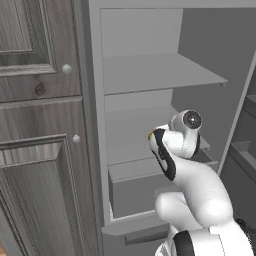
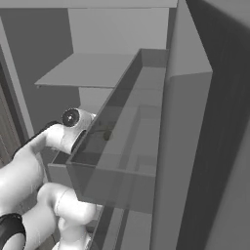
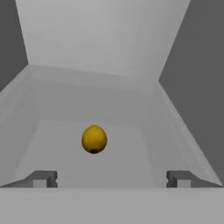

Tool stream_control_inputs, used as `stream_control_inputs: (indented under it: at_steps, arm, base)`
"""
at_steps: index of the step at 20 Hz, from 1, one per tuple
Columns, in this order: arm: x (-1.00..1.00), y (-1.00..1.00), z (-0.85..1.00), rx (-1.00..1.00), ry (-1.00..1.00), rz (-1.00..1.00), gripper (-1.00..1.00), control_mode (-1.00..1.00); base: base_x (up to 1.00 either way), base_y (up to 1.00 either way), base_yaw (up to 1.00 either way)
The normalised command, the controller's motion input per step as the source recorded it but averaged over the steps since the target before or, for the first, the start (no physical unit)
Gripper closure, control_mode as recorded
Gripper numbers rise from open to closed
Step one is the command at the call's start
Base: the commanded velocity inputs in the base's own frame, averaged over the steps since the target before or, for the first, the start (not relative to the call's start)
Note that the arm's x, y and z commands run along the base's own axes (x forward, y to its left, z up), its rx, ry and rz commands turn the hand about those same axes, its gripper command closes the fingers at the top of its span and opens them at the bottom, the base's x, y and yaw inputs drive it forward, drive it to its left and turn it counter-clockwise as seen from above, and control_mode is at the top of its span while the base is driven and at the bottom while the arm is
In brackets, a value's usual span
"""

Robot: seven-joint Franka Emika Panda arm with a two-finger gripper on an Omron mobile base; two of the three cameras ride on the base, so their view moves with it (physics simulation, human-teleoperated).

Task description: Place the liquor on the top shelf of the fridge to keep it out of children's reach, and place the lemon and apple on lower shelves for easy access.

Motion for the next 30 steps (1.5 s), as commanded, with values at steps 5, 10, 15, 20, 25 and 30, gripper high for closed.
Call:
stream_control_inputs:
  at_steps: [5, 10, 15, 20, 25, 30]
  arm:
    - [-0.47, 0.0, 0.8, -0.08, 0.22, 0.0, -1.0, -1.0]
    - [-0.71, 0.0, 0.38, -0.05, 0.17, 0.0, -1.0, -1.0]
    - [-0.88, 0.0, -0.02, -0.04, 0.03, 0.0, -1.0, -1.0]
    - [-0.67, 0.0, 0.0, -0.01, 0.0, 0.01, -1.0, -1.0]
    - [-0.38, 0.14, 0.02, 0.0, -0.01, 0.02, -1.0, -1.0]
    - [-0.34, 0.16, 0.03, 0.0, -0.06, 0.01, -1.0, -1.0]
  base:
    - [0.0, 0.0, 0.0]
    - [0.0, 0.0, 0.0]
    - [0.0, 0.0, 0.0]
    - [0.0, 0.0, 0.0]
    - [0.0, 0.0, 0.0]
    - [0.0, 0.0, 0.0]
